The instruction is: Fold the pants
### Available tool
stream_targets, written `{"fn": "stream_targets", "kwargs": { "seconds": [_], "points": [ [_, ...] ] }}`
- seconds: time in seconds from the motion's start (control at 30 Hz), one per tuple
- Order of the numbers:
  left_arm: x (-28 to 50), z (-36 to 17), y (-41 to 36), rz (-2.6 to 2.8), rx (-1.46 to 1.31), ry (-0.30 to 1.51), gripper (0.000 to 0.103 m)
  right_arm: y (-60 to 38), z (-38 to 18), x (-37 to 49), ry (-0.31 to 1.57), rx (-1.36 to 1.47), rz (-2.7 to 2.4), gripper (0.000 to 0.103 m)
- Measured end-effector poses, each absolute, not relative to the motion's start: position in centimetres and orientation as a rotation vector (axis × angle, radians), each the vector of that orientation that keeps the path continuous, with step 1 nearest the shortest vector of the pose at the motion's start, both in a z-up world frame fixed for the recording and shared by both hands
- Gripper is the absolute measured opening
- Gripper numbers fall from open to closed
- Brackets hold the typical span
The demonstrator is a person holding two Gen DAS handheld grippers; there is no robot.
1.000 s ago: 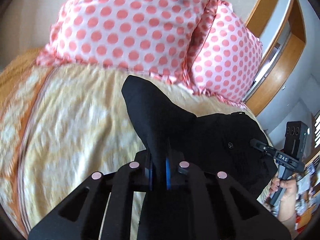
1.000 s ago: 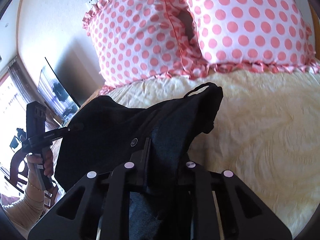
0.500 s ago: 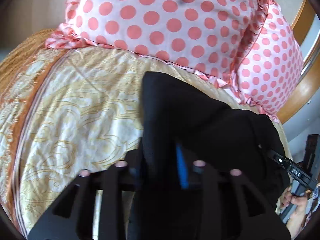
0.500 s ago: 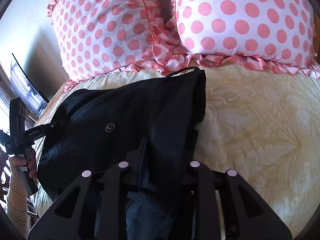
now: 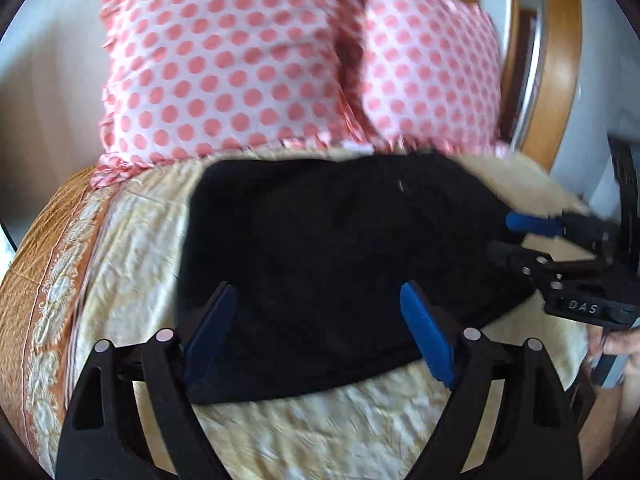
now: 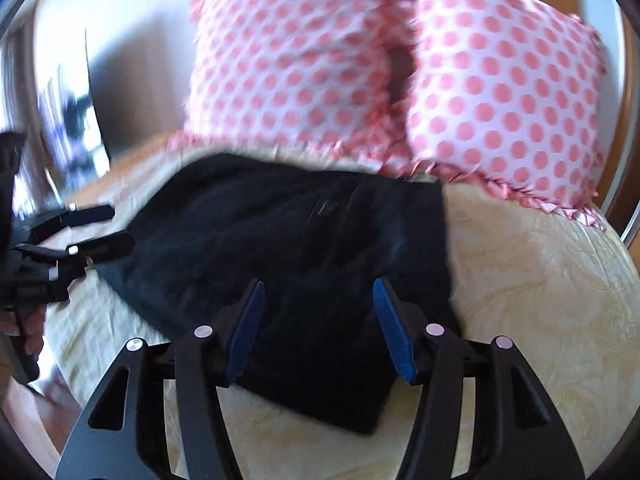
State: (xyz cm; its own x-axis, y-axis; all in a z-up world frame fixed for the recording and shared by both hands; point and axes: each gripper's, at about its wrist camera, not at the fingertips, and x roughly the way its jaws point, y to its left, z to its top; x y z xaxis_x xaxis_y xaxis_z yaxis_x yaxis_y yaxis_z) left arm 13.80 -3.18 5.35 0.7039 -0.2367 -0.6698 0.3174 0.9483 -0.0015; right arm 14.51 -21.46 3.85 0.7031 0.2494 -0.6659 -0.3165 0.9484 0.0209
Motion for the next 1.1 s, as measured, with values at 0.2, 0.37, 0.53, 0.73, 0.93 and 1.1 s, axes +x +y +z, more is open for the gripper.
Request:
{"fn": "stream_targets", "kwargs": {
  "seconds": [0.2, 0.37, 0.53, 0.73, 0.93, 1.1],
  "points": [
    [14.9, 2.8, -4.0, -0.253, 0.096, 0.806, 0.089, -20.3, 2.1, 14.3, 0.746, -0.111, 0.243, 0.06],
    [10.8, 4.4, -1.7, -0.158, 0.023, 0.724, 0.095, -22.4, 3.4, 10.4, 0.667, 0.074, 0.16, 0.093],
    [6.2, 4.2, 0.1, -0.054, 0.013, 0.663, 0.101, -20.7, 2.0, 6.2, 0.675, 0.101, 0.144, 0.094],
    [3.9, 2.8, 1.1, 0.019, 0.02, 0.679, 0.101, -18.6, 1.2, 4.5, 0.673, 0.063, 0.092, 0.096],
    [3.5, 1.3, 1.9, 0.021, 0.008, 0.72, 0.101, -17.7, 0.3, 4.0, 0.694, 0.064, 0.077, 0.101],
    [3.3, 0.9, 1.9, 0.007, 0.016, 0.705, 0.101, -17.5, -0.4, 3.8, 0.698, 0.1, 0.064, 0.102]
  ]
}}
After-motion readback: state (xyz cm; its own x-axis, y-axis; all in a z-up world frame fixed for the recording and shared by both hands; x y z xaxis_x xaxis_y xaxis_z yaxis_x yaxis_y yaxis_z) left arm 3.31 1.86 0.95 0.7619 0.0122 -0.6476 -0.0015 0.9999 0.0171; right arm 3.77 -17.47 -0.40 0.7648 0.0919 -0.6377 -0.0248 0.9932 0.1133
